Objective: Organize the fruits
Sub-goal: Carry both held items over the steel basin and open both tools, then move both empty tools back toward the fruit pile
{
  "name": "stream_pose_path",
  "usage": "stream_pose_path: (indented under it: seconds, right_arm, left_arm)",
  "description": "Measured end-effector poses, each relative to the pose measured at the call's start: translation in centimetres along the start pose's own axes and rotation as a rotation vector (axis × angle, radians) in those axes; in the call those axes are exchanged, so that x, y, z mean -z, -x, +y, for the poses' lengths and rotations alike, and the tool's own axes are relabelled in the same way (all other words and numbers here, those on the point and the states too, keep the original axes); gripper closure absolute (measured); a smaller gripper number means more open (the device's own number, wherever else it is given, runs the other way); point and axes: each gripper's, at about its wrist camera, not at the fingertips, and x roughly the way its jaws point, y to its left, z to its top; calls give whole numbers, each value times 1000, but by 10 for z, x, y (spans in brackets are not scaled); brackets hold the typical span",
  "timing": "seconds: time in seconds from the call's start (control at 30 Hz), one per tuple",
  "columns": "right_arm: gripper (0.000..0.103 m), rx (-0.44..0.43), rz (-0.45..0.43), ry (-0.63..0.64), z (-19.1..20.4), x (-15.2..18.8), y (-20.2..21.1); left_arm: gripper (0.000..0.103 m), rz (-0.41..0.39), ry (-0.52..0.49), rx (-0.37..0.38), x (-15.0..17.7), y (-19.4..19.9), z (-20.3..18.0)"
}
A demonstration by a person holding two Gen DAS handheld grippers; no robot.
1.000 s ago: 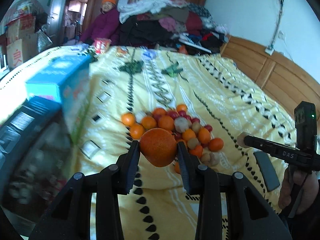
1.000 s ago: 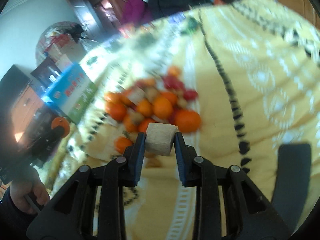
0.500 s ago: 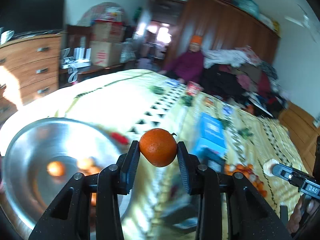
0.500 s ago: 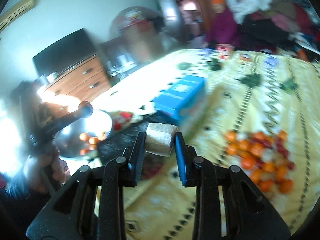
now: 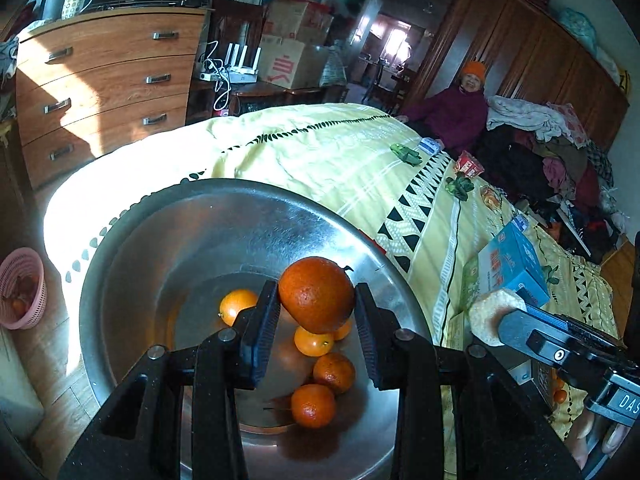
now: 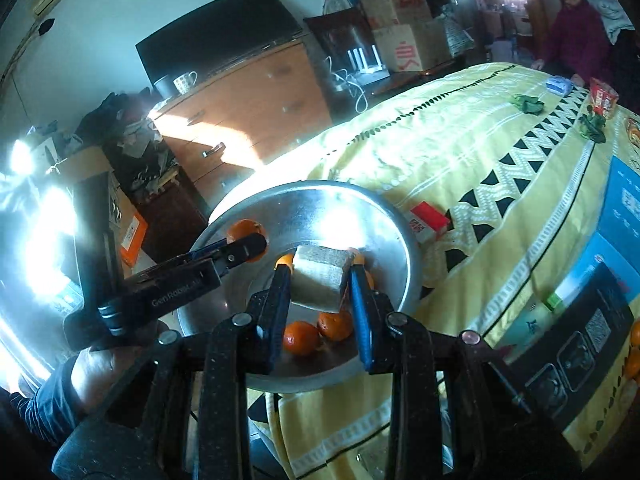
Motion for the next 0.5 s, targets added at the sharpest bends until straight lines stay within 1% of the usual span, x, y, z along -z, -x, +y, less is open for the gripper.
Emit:
stream_pose_path:
  seconds: [0.13, 0.27, 0.4, 0.43, 0.47, 0.5]
  right_arm:
    - [73, 9, 38, 19, 5, -8, -22]
    - [73, 5, 61, 30, 8, -9, -35]
    - [71, 18, 86, 49, 15, -8, -44]
    - [71, 27, 84, 50, 15, -8, -43]
    - [67, 40, 74, 51, 15, -8, -38]
    - [64, 49, 64, 51, 16, -10, -33]
  left_arm:
    - [65, 19, 6, 4, 0, -7, 5]
    - [65, 31, 10, 2, 0, -11, 12]
    - [64, 69, 36, -11, 3, -19, 21]
    - [56, 72, 50, -11, 3, -19, 24]
    - [44, 66, 60, -9, 4, -18, 25]
    - [41, 54, 65, -14, 4, -15, 26]
